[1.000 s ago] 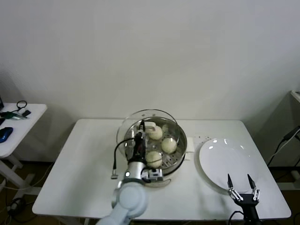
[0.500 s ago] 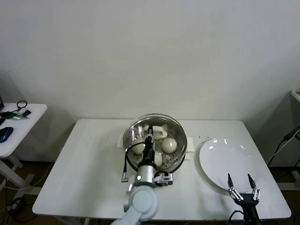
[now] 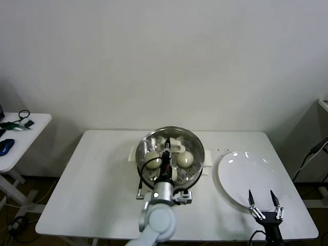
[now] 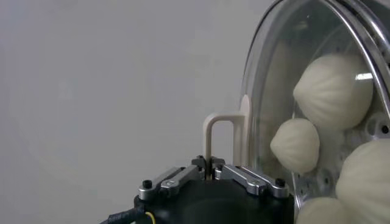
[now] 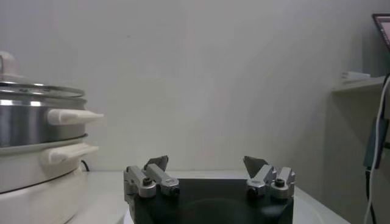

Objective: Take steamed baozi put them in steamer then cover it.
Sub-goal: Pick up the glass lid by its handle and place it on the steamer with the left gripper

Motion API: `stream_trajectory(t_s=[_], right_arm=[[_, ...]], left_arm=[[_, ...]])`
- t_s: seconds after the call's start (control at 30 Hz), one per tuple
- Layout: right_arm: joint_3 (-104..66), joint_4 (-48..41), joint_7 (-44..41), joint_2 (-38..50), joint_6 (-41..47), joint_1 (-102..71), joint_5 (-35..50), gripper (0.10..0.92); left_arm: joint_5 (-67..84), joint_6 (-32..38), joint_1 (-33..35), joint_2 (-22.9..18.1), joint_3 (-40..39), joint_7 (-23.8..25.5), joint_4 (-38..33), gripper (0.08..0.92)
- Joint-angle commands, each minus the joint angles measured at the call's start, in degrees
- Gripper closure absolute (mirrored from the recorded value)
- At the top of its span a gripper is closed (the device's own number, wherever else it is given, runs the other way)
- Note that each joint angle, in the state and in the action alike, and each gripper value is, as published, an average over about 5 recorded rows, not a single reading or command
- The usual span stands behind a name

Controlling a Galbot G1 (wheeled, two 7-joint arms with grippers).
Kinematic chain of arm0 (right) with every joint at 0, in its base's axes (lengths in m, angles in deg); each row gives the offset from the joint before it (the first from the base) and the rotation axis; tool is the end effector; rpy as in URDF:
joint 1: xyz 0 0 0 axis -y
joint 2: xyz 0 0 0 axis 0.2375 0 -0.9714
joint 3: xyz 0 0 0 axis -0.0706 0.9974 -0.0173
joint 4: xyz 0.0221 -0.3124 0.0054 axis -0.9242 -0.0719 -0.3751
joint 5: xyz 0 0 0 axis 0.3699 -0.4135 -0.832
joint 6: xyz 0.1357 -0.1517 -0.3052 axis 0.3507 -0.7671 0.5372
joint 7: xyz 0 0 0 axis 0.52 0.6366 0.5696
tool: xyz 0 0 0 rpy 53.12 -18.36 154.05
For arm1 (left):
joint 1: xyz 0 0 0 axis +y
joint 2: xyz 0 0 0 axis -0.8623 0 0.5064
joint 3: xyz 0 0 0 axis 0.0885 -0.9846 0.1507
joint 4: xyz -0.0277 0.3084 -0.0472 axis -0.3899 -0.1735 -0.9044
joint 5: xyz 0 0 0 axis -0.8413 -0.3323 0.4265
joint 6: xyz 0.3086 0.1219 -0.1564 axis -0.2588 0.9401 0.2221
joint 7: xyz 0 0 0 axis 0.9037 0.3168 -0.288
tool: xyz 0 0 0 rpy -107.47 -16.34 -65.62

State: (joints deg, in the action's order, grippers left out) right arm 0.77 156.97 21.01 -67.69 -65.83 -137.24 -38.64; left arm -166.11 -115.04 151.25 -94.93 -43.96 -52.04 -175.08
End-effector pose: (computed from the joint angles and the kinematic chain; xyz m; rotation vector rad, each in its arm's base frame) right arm 0.1540 -0.1392 -0.4258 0.0643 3.0718 0.0143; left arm 0.2776 -0.1932 -0.2537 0.0196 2.1949 2.1403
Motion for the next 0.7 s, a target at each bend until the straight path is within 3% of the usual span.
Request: stream_trajectory(t_s=[0.03, 0.7], right_arm=[[0.0, 0.1, -0.2, 0.0, 0.0, 0.0, 0.6, 0.203], [-0.3, 0.2, -0.7, -0.7, -0.1, 0.4, -0.2, 0.203]], left_arm=[[-0.6, 0.0, 0.0, -0.3, -0.3, 0.0, 0.9, 0.865], [1.2, -0.6, -0.3, 0.8, -0.2, 0.2, 0.9, 0.848]])
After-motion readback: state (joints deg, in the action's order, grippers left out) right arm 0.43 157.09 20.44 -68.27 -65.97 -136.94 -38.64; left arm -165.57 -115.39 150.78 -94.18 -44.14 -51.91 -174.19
